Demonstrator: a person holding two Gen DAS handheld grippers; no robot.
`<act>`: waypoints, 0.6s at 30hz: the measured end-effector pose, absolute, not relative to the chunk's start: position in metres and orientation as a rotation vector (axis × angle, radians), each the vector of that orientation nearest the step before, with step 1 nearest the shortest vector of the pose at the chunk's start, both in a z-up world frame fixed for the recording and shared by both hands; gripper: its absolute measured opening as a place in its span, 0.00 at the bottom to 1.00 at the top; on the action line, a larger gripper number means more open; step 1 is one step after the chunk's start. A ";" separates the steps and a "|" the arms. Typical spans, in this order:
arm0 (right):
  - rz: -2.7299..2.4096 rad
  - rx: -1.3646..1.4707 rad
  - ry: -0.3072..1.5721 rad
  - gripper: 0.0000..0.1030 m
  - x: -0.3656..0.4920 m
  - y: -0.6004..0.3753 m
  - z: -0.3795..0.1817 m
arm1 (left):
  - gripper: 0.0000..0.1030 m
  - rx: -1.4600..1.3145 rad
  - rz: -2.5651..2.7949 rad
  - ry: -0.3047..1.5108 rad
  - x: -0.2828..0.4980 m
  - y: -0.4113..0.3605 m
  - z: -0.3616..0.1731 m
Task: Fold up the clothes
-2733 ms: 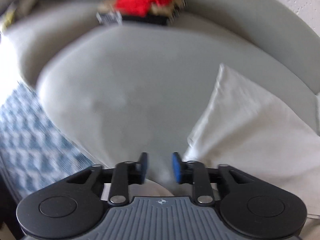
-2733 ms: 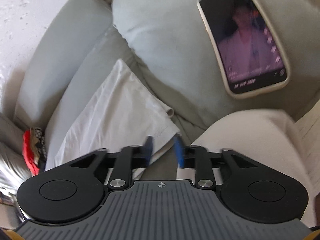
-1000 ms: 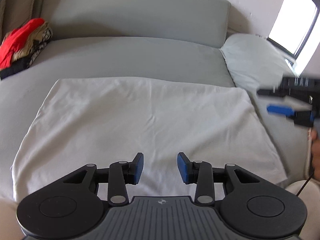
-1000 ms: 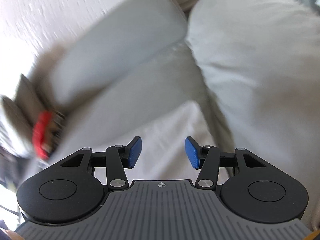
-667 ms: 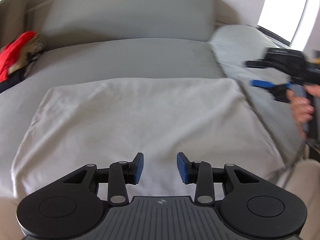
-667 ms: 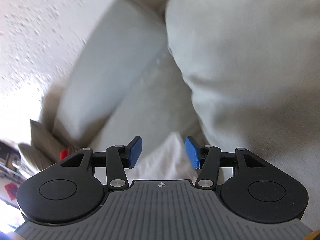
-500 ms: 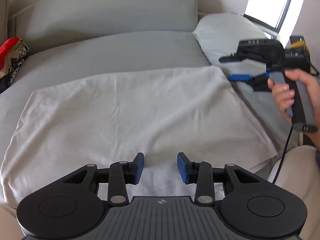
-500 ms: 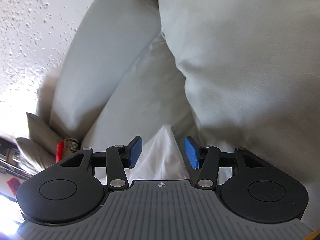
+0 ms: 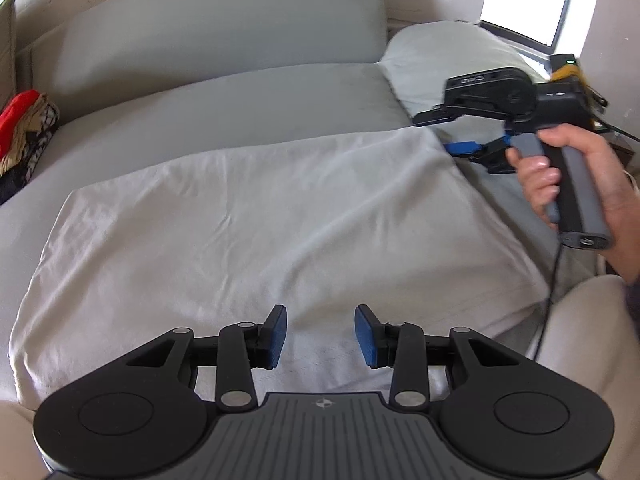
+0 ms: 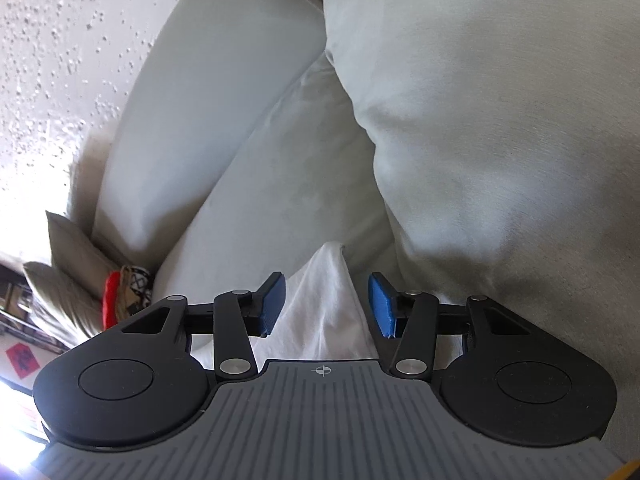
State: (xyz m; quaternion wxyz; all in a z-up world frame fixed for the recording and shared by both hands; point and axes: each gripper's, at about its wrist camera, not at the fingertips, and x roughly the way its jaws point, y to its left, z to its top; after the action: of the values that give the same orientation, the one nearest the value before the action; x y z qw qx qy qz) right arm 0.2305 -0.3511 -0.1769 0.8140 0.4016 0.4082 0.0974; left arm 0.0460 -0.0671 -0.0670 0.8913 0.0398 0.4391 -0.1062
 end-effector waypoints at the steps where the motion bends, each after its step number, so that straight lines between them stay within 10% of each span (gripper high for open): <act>1: 0.207 0.856 0.871 0.51 0.230 -0.351 -0.177 | 0.35 0.083 -0.232 0.918 0.046 -0.068 -0.068; 18: 0.279 1.018 0.870 0.47 0.231 -0.368 -0.188 | 0.41 0.017 -0.212 0.999 0.056 -0.058 -0.078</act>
State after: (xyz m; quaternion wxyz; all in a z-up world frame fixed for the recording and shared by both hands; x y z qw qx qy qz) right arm 0.2314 -0.3675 -0.1880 0.7751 0.4703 0.4017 0.1289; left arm 0.0565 -0.0584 -0.0780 0.8723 0.0081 0.4782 -0.1014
